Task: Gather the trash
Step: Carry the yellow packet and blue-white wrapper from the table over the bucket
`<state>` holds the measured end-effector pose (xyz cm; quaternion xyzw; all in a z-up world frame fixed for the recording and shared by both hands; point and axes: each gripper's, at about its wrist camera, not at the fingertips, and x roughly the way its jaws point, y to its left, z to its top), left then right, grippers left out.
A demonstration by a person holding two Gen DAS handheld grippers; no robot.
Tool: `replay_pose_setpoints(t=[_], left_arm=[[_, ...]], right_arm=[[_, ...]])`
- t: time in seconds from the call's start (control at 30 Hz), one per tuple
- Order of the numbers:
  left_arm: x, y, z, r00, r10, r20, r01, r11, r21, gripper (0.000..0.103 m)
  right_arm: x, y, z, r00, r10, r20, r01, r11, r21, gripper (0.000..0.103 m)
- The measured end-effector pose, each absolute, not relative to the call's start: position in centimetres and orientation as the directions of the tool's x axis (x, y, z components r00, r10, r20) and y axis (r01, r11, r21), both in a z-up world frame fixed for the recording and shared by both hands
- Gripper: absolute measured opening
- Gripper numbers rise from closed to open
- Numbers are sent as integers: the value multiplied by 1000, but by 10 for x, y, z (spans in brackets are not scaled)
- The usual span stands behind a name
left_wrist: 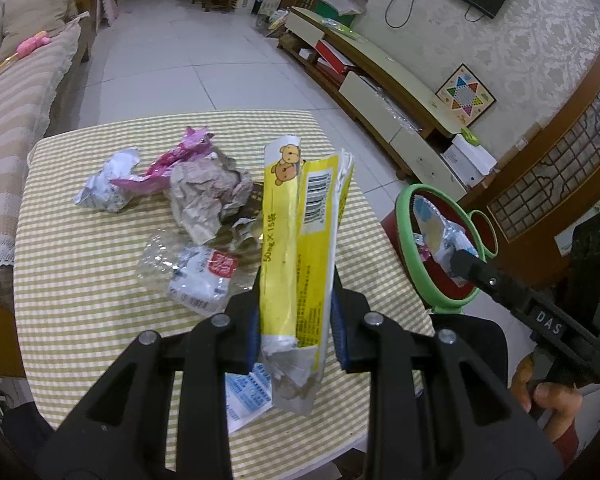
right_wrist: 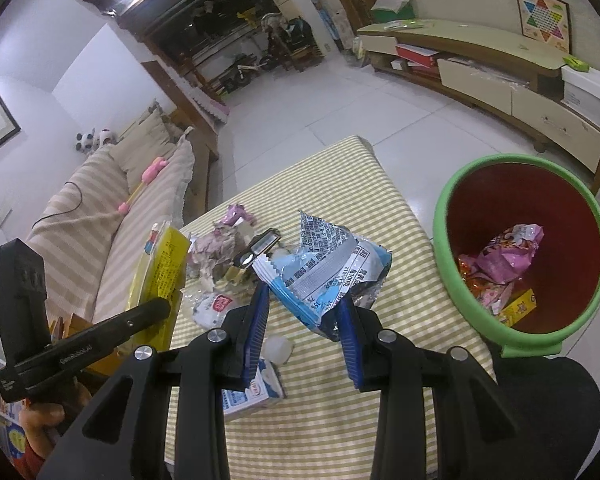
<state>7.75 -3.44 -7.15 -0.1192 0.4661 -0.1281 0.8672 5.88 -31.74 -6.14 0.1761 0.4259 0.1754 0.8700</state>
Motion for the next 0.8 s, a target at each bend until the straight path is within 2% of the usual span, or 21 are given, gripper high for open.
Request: replay_pose_setpoints(t=[0.8], left_arm=[[100, -85, -71, 506, -370, -779, 202, 929, -310, 27]], right_arm=[[60, -375, -65, 632, 372, -680, -39, 891, 452, 33]])
